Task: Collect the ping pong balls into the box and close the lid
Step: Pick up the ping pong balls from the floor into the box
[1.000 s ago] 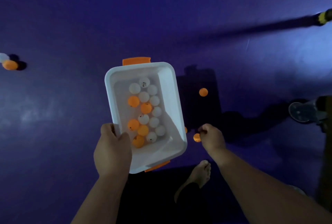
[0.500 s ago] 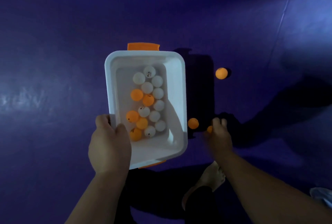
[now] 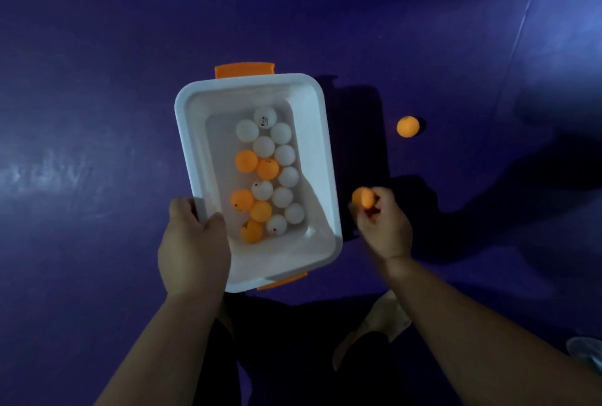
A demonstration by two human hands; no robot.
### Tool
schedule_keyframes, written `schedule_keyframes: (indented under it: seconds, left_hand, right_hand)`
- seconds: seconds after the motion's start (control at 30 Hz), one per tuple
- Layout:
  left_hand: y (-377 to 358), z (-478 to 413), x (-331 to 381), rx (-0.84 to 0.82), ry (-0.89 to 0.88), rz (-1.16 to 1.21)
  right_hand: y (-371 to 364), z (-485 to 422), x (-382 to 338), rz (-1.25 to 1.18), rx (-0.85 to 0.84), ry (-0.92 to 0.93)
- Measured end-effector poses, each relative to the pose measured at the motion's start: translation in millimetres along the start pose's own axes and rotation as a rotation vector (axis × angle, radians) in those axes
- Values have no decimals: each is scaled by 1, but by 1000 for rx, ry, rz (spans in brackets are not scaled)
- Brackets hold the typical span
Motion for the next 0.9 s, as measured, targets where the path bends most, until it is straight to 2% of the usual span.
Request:
schedule_keyframes:
  seconds: [0.1, 0.17, 0.27, 0.4, 0.47, 0.57, 0.63, 0.7, 0.77, 0.9]
  left_hand:
    - [-2, 4, 9, -15, 12, 26]
    - [-4, 7, 17, -30, 10, 47]
    - [-8, 10, 30, -37, -12, 80]
    - [-13, 11, 40, -48, -56, 83]
    - [-16, 8, 42, -48, -82, 61]
    - [-17, 4, 42, -36, -87, 43]
    - [-16, 2, 40, -15, -93, 30]
    - [-18, 1, 39, -6, -93, 24]
    - [-21, 0, 37, -17, -84, 25]
    - [-23, -3, 33, -30, -75, 37]
  right_hand:
    - [19, 14, -53, -326, 139, 229]
    - [26, 26, -87, -340, 76, 412]
    - [25, 36, -119, -273, -29, 584]
    - [26, 37, -136, -350, -24, 714]
    - [36, 28, -139, -365, 35, 748]
    - [61, -8, -124, -327, 255, 706]
    - [75, -41, -101, -286, 400, 593]
    - [83, -70, -78, -178, 474, 461]
    - [82, -93, -61, 2, 431, 371]
    - [54, -121, -43, 403, 49, 308]
Point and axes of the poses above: each hand's wrist, its own z-axis away from the middle knuckle, its own y-axis out of the back of the hand, x = y × z, the point moved 5 cm from there along -z, towards the middle knuckle, and after that the axes turned 6 degrees about -z, right-handed, at the moved point
